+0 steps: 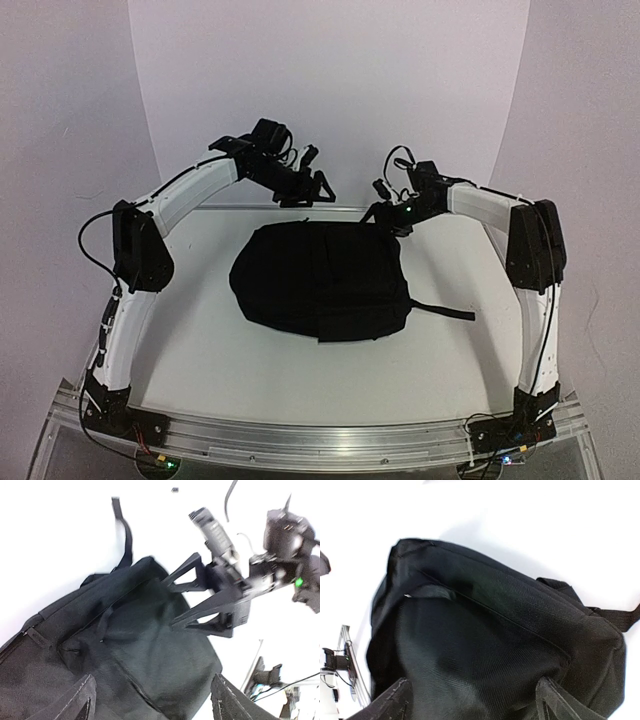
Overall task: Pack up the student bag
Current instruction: Zip the student bag at the center of the board.
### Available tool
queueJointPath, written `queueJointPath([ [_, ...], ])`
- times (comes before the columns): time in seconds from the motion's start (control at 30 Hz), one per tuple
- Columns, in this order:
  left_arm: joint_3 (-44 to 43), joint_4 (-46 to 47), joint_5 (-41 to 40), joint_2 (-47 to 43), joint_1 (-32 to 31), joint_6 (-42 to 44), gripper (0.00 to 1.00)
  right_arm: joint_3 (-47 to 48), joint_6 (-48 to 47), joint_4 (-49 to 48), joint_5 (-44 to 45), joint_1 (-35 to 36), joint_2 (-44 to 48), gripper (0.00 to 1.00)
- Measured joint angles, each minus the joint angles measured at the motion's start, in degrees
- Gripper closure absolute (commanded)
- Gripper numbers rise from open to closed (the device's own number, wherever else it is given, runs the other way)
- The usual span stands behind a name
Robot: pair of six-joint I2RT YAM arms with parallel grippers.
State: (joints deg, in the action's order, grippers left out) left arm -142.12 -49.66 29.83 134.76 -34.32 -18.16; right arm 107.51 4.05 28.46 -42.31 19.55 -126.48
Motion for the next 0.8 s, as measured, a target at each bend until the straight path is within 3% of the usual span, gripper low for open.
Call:
queueJointPath([
  [0.37,2.0,-1.3,0.0,1.8,0.4,3.8,0.35,-10.4,-0.6,-4.0,-2.4,1.2,3.5,0.23],
  [0.8,4.3,-1.6,2.1,1.8,0.3,9.1,0.44,-26.9,-2.9,-1.0,-3.0,11.9,16.3,0.21],
])
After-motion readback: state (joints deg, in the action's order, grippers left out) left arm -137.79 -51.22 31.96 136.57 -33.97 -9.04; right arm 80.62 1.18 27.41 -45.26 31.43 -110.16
